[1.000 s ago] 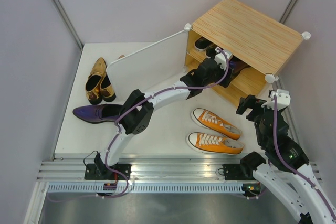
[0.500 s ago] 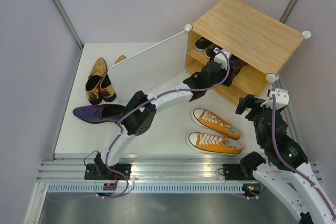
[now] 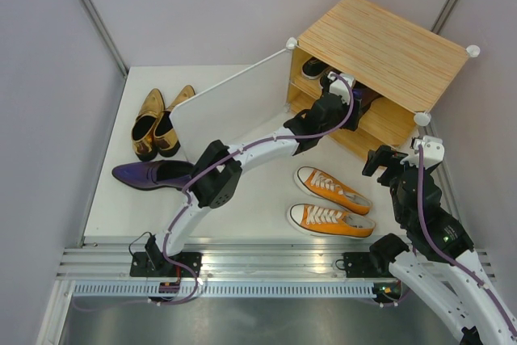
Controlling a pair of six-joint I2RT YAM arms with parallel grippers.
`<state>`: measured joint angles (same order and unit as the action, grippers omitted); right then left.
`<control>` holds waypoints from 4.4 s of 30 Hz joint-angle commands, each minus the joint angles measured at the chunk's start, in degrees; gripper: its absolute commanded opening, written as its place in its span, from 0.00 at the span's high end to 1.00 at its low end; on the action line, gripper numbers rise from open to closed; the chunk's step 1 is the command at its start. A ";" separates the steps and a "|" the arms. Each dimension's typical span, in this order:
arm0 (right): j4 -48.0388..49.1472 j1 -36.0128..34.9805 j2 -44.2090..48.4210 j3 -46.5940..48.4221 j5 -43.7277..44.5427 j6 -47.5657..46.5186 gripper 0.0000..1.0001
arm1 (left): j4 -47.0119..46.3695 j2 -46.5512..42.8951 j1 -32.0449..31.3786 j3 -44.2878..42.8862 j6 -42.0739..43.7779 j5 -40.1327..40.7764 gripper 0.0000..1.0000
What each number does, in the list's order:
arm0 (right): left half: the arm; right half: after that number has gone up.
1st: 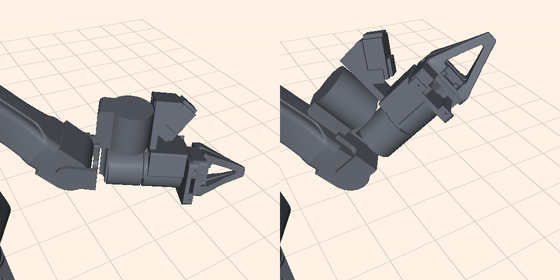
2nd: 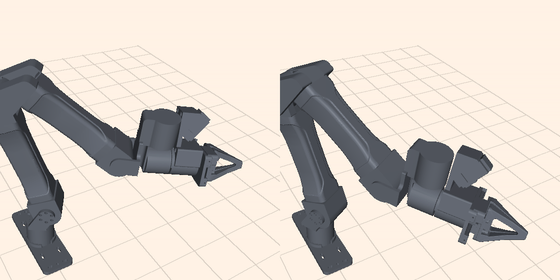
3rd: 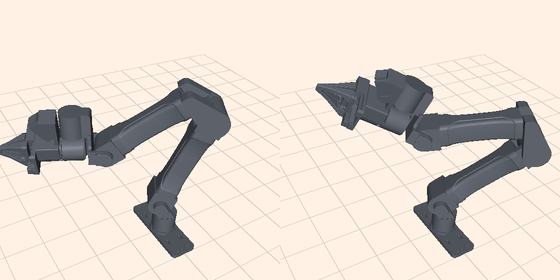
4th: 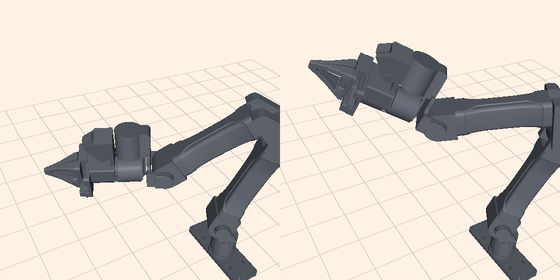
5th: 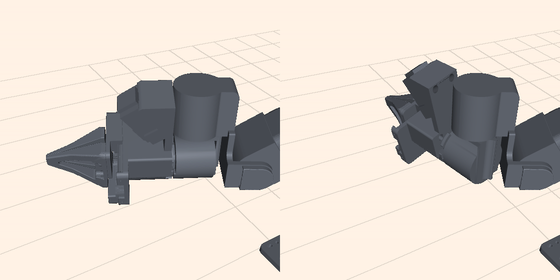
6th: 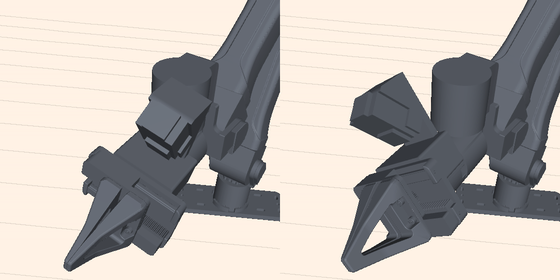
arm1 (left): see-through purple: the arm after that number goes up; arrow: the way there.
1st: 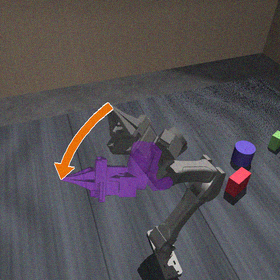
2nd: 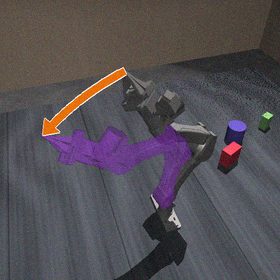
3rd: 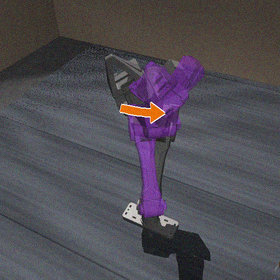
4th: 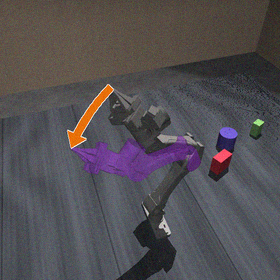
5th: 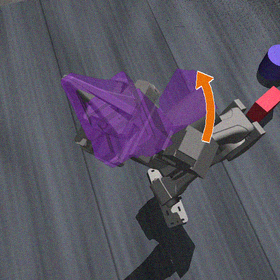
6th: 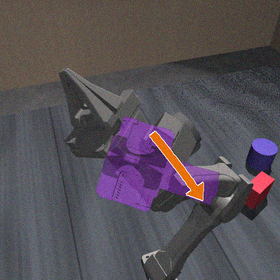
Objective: Place and organize the shoes in the shoe cabinet
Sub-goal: Place the shoe in the shoe cabinet, then pick up the shoe from the center of the board.
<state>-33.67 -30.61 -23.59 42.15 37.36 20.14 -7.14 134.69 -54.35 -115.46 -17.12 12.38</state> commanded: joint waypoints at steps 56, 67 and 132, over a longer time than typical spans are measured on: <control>4.31 -0.24 0.47 5.40 -11.08 4.64 0.08 | 34.63 -76.93 2.58 61.74 -29.88 20.57 0.09; 5.19 -0.24 3.11 1.44 -15.57 5.52 0.07 | 52.48 -84.25 4.33 73.63 -53.35 29.63 0.17; 6.95 -0.24 5.93 -2.51 -20.93 6.93 0.04 | 58.64 -91.46 26.40 76.61 -51.25 21.72 0.53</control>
<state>-29.08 -30.63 -17.12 39.99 17.41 26.37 47.64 42.35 -28.80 -36.99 -64.51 30.00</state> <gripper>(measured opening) 0.959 0.465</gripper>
